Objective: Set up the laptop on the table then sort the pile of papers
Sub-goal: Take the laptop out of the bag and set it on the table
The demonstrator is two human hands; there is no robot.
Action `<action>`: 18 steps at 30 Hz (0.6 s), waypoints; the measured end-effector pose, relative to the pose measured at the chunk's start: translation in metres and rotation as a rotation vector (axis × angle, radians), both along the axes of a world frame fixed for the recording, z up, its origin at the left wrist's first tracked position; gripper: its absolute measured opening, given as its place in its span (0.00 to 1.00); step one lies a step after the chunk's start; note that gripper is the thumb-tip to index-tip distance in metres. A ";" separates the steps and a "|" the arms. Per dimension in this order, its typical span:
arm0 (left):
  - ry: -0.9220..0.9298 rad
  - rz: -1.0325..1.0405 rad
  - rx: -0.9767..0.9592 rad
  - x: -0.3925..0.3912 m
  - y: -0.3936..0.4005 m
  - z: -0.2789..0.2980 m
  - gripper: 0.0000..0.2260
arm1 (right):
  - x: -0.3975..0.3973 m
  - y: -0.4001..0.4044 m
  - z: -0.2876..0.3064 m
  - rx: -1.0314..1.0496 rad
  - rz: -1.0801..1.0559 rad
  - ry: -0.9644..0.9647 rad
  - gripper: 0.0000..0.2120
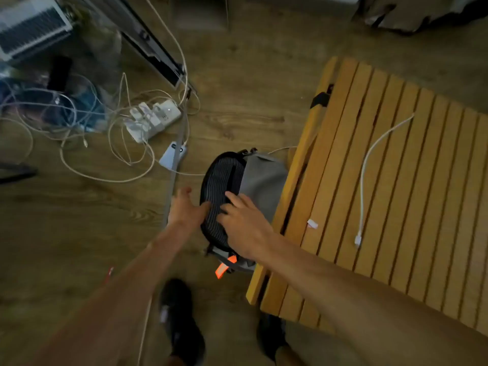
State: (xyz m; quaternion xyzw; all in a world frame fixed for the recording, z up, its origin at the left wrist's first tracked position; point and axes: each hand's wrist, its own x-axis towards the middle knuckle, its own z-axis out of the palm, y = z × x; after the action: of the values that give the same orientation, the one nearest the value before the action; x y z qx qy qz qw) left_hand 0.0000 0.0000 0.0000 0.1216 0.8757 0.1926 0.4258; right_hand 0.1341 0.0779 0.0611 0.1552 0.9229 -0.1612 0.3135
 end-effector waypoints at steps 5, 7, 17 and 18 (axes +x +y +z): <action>-0.143 -0.136 -0.014 -0.010 0.026 -0.032 0.24 | -0.015 0.009 -0.021 0.172 0.240 -0.221 0.14; -0.073 -0.261 -0.014 -0.011 0.029 -0.032 0.17 | -0.016 0.009 -0.023 0.128 0.142 -0.274 0.11; 0.024 -0.475 0.124 -0.074 -0.037 0.020 0.06 | -0.031 0.024 -0.079 -0.130 -0.976 -0.451 0.11; 0.021 -0.485 0.123 -0.078 -0.040 0.019 0.06 | -0.033 0.023 -0.087 -0.169 -1.105 -0.424 0.14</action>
State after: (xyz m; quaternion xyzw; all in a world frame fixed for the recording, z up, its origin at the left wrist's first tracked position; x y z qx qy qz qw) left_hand -0.0778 -0.0401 0.0188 0.3560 0.8118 0.1363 0.4423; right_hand 0.1009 0.1013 -0.0257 0.6157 0.6067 -0.3386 0.3716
